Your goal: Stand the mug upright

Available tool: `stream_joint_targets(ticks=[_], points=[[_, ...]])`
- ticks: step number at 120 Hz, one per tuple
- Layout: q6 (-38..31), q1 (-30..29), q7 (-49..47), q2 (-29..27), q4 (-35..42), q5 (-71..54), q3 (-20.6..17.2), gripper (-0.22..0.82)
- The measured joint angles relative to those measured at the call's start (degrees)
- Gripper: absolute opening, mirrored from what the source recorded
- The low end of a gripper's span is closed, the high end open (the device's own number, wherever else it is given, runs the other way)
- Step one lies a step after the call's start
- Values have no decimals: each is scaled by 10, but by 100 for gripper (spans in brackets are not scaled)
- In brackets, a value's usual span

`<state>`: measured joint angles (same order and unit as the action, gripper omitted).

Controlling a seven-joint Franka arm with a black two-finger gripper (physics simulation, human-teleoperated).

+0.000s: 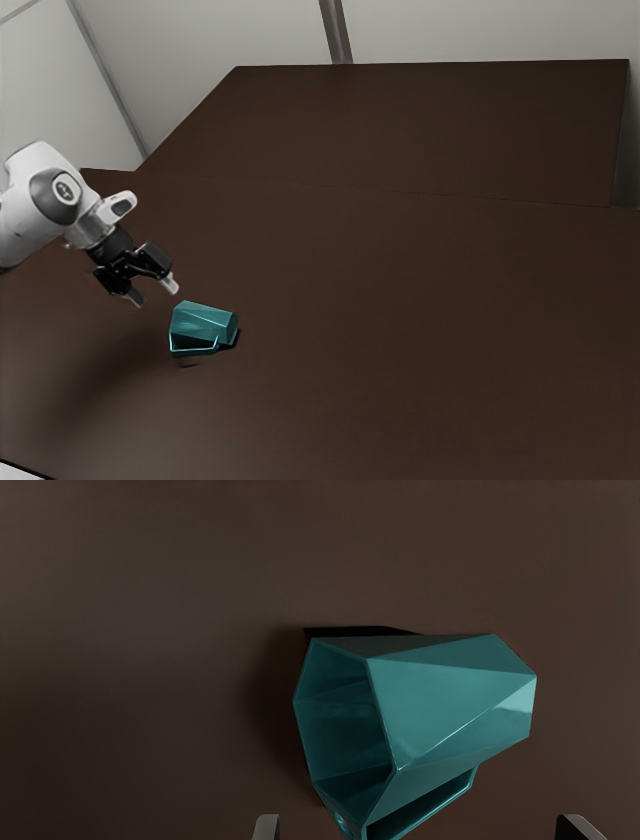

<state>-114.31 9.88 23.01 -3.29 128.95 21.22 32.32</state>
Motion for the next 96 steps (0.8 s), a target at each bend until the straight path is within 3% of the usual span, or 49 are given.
stream_joint_targets(ticks=[38,96], points=[[-60,-1,92,41,15,74,0,60],[-71,-8,182,58,50,187,0,60]])
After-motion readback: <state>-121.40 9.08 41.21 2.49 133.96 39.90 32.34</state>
